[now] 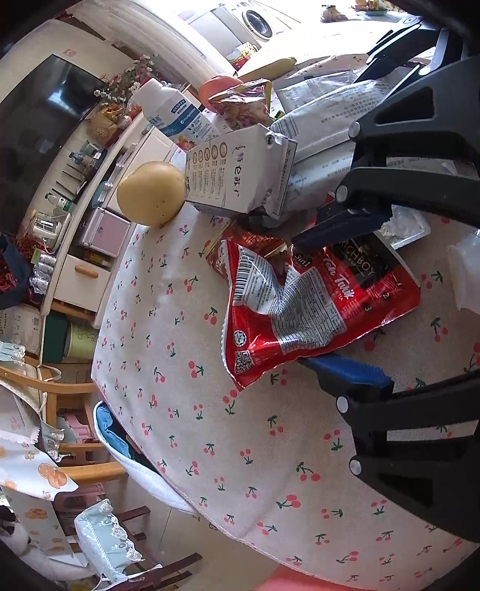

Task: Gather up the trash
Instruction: 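Close the left tool on the red snack bag while the right tool grasps the grey paper packet, then carry both items over the pink bucket and open both tools to drop them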

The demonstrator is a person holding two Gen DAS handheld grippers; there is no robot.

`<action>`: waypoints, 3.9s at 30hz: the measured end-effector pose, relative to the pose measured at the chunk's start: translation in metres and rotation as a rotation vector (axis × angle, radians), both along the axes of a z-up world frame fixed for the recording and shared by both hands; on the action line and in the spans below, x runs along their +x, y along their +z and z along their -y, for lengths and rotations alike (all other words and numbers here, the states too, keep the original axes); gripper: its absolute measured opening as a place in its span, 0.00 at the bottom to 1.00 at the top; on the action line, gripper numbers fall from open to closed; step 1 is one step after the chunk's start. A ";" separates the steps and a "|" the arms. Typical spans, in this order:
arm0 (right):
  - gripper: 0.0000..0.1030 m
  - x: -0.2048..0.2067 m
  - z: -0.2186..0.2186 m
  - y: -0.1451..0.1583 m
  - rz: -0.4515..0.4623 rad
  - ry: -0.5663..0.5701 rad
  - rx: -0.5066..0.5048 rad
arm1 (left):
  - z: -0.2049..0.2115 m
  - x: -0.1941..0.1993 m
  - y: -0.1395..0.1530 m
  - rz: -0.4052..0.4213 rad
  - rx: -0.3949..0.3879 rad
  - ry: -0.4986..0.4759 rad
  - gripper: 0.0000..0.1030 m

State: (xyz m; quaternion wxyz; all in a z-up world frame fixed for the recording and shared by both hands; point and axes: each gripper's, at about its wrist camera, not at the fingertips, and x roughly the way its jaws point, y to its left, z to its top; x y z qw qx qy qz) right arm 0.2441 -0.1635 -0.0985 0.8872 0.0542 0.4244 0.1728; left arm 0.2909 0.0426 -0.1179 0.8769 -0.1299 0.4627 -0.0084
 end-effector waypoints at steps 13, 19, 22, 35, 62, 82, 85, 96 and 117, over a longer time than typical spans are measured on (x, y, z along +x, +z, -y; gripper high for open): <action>0.88 -0.005 -0.032 -0.011 0.106 0.010 -0.238 | -0.007 -0.004 0.000 -0.025 -0.017 -0.007 0.56; 0.65 -0.004 -0.031 -0.013 0.112 -0.003 -0.260 | 0.007 0.000 -0.002 0.007 0.111 0.009 0.83; 0.55 -0.005 -0.028 -0.010 0.101 -0.001 -0.235 | 0.006 0.002 -0.005 0.009 0.122 0.049 0.91; 0.19 -0.013 0.012 0.007 0.020 -0.033 0.065 | -0.012 0.008 -0.005 -0.039 -0.026 0.071 0.91; 0.26 -0.015 -0.007 -0.007 -0.009 -0.029 0.120 | -0.023 -0.011 0.007 0.048 -0.103 -0.001 0.16; 0.11 -0.062 -0.014 0.049 0.133 -0.064 0.091 | -0.089 -0.063 0.054 0.175 -0.236 0.008 0.11; 0.11 -0.069 -0.023 0.061 0.152 -0.051 0.098 | -0.106 -0.075 0.062 0.196 -0.235 0.031 0.11; 0.11 -0.068 -0.131 0.121 0.169 0.136 0.342 | -0.219 -0.136 0.094 0.299 -0.158 0.360 0.11; 0.44 -0.061 -0.345 0.090 0.015 0.352 0.266 | -0.342 -0.167 0.068 0.122 0.049 0.818 0.49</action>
